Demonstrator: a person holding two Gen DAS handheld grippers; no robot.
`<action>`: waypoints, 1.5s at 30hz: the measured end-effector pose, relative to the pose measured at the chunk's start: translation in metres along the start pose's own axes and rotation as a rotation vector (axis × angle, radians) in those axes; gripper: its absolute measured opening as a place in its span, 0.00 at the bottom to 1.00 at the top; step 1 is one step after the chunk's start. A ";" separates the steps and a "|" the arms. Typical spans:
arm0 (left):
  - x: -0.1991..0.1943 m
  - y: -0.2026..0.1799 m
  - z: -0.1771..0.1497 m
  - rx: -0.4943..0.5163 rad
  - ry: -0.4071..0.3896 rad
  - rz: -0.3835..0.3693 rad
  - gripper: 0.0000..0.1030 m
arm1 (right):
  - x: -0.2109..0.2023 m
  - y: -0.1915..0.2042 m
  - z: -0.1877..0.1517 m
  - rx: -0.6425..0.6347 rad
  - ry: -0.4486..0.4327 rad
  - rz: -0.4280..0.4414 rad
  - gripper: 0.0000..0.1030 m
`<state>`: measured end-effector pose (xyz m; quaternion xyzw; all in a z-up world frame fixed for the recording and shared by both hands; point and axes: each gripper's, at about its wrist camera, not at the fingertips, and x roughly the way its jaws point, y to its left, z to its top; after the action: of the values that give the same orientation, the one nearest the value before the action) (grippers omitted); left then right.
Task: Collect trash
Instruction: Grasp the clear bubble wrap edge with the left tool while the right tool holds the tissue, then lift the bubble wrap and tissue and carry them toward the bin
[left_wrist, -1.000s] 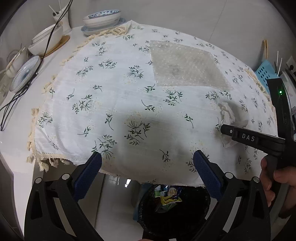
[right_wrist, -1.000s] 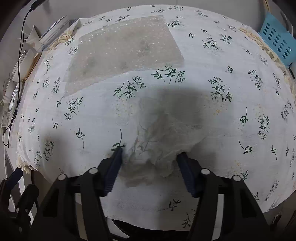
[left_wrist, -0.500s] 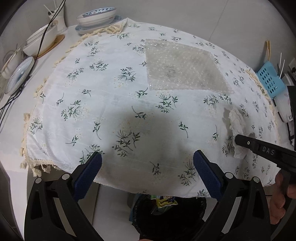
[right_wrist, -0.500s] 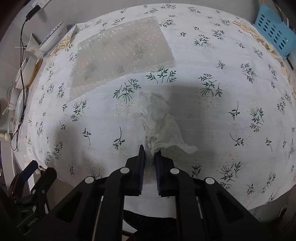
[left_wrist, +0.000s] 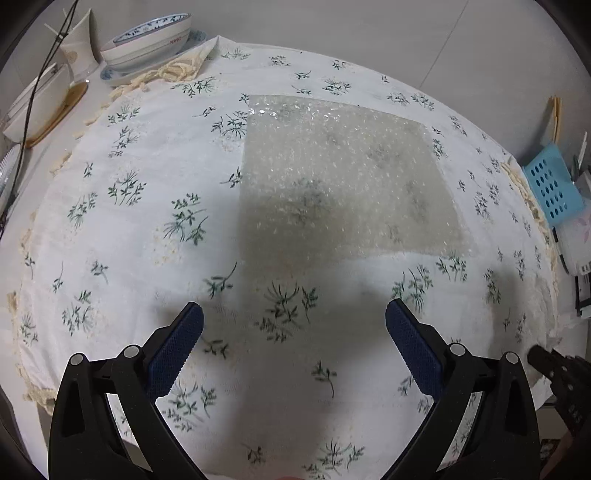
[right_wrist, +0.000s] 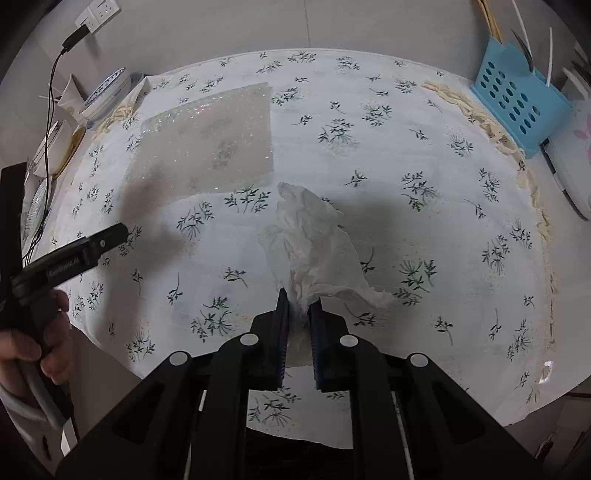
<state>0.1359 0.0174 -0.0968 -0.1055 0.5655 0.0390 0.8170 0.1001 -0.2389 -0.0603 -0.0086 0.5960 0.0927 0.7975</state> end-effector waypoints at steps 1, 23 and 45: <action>0.007 0.002 0.009 -0.016 0.007 0.004 0.94 | -0.001 -0.003 0.000 0.001 -0.001 -0.002 0.10; 0.069 -0.028 0.086 -0.034 0.192 0.130 0.80 | 0.006 -0.035 0.010 0.004 0.008 0.017 0.10; 0.032 -0.054 0.069 -0.013 0.106 -0.002 0.07 | -0.003 -0.034 0.005 0.014 -0.007 0.043 0.10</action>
<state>0.2201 -0.0222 -0.0962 -0.1133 0.6077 0.0359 0.7853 0.1094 -0.2716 -0.0596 0.0100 0.5939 0.1057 0.7975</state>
